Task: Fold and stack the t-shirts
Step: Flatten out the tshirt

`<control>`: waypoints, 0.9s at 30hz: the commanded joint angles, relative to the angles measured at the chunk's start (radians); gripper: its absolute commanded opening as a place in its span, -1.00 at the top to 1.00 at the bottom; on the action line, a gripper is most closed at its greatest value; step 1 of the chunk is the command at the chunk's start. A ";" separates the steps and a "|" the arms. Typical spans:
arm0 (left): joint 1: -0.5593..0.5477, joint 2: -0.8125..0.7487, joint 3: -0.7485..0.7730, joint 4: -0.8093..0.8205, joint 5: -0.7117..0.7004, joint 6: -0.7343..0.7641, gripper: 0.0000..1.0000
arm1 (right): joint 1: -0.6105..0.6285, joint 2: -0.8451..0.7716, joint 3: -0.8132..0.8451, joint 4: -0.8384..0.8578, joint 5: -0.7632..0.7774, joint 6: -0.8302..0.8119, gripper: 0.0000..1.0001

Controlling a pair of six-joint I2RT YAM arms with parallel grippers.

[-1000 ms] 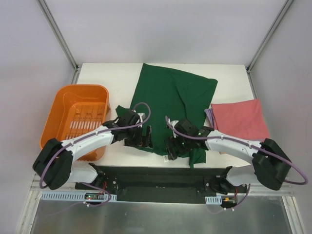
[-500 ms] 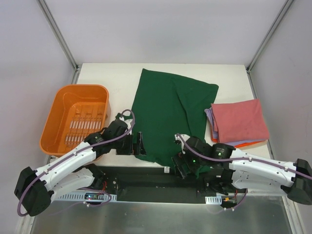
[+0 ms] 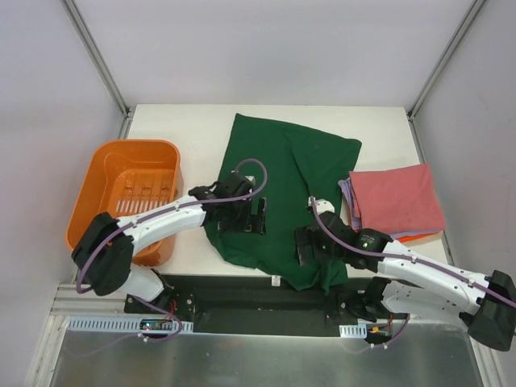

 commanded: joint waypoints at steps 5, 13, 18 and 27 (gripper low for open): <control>-0.005 -0.004 -0.078 -0.214 -0.288 -0.041 -0.98 | -0.082 -0.035 -0.085 0.030 -0.062 0.038 -0.92; -0.007 -0.169 -0.170 -0.388 -0.314 -0.140 -0.98 | -0.119 -0.083 -0.133 -0.003 -0.079 0.042 -0.92; -0.020 -0.314 -0.186 -0.394 -0.257 -0.144 -0.98 | -0.122 -0.129 -0.133 -0.007 -0.110 0.004 -0.92; -0.034 -0.330 -0.080 -0.204 -0.212 -0.062 -0.98 | -0.124 -0.051 -0.073 0.003 -0.104 -0.036 -0.92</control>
